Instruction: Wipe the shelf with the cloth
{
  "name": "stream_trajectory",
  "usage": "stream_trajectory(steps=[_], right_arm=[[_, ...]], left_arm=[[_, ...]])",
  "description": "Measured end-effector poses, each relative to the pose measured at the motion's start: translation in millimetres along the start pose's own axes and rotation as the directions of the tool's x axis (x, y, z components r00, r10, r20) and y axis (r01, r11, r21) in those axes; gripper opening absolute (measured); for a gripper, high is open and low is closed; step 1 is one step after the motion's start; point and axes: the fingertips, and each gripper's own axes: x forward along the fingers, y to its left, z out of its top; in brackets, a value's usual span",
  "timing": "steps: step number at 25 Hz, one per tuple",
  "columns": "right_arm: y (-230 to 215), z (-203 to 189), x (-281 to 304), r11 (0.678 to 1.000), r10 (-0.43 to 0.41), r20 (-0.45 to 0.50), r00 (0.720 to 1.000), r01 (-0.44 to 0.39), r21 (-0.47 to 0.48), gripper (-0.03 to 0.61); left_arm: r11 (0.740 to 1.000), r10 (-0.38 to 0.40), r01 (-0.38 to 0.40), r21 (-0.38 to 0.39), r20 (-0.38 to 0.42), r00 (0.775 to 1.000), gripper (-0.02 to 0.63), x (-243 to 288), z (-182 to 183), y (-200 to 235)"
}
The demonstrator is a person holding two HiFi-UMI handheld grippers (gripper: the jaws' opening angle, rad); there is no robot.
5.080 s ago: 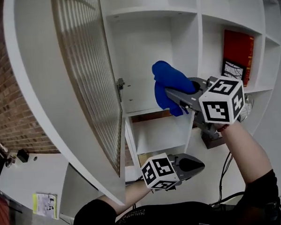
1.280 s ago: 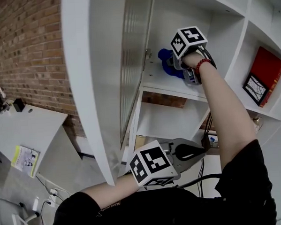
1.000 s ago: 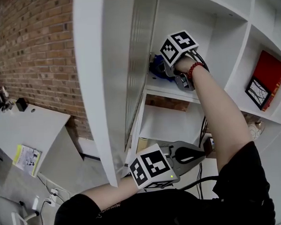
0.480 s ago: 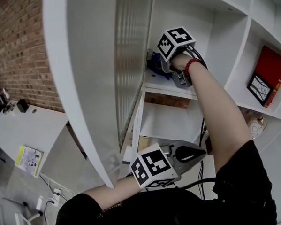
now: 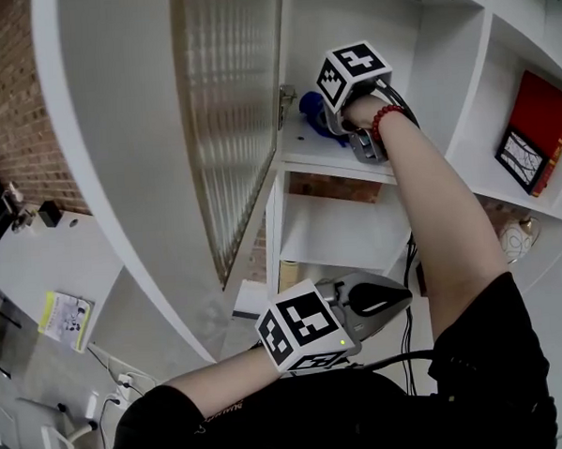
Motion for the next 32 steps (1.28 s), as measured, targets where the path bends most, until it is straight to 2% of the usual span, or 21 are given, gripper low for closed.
stream_trajectory(steps=[12,18,26,32], right_arm=[[-57,-28,-20,0.988,-0.116,-0.023,0.993,0.118,0.102,0.052],[-80,-40,-32,0.966,-0.203,-0.039,0.978,0.206,0.157,0.054],[-93,-49,-40,0.929,-0.311,-0.055,0.949,0.316,0.193,0.052],[-100,-51,-42,0.904,-0.353,-0.075,0.933,0.361,0.23,0.052]], left_arm=[[1.0,-0.007,0.007,-0.021,0.004,1.0,0.003,4,-4,-6],[0.999,-0.034,0.035,-0.028,0.017,0.999,0.003,2,6,-13],[0.994,-0.096,0.096,-0.042,-0.003,0.995,0.003,-10,-1,-24],[0.984,-0.15,0.151,-0.099,0.022,0.988,0.003,-23,-10,-27]])
